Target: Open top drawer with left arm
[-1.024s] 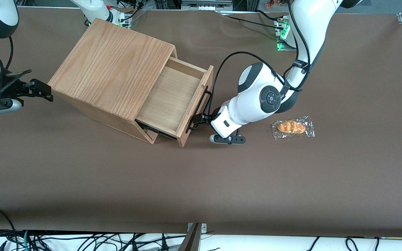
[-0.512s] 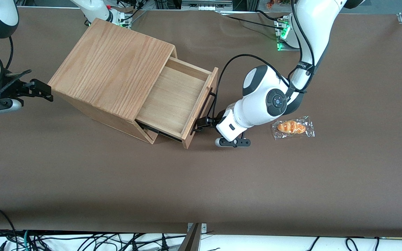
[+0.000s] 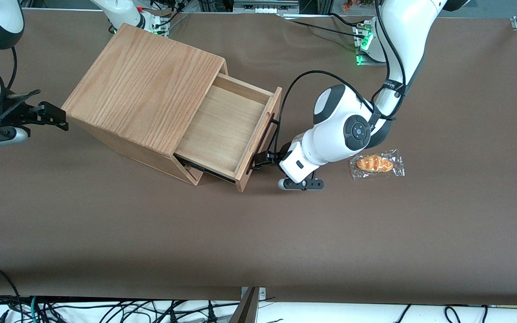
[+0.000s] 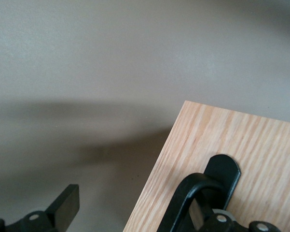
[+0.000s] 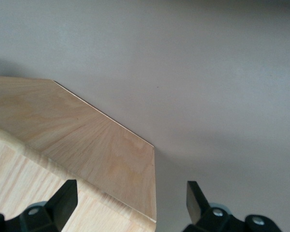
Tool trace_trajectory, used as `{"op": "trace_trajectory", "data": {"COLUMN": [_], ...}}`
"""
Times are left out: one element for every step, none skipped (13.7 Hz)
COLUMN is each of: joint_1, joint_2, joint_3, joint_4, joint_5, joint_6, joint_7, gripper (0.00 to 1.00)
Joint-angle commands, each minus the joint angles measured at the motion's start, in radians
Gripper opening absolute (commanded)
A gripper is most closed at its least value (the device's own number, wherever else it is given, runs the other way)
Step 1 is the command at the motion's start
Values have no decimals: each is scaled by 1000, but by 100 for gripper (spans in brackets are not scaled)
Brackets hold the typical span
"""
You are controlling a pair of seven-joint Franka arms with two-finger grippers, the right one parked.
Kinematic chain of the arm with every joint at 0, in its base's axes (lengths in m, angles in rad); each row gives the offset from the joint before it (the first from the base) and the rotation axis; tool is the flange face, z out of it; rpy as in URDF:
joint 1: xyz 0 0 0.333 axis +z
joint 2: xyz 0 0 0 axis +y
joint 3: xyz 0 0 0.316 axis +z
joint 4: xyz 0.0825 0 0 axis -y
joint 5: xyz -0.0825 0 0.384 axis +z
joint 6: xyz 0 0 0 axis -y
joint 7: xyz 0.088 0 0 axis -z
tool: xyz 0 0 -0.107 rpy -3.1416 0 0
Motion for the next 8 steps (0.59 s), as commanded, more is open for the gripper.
{"op": "trace_trajectory", "data": {"joint_1": [16, 16, 19, 28, 30, 30, 29, 30], "joint_2": [7, 7, 7, 7, 7, 7, 7, 7], "joint_3": [2, 2, 2, 2, 2, 2, 1, -1], "joint_4": [18, 18, 18, 19, 19, 19, 19, 21], "joint_5": [34, 32, 32, 31, 31, 31, 31, 29], "joint_6": [-8, -9, -23, -37, -38, -38, -38, -38], "joint_7": [-10, -10, -10, -10, -10, -10, -12, -12], "gripper": [100, 100, 100, 100, 100, 100, 100, 100]}}
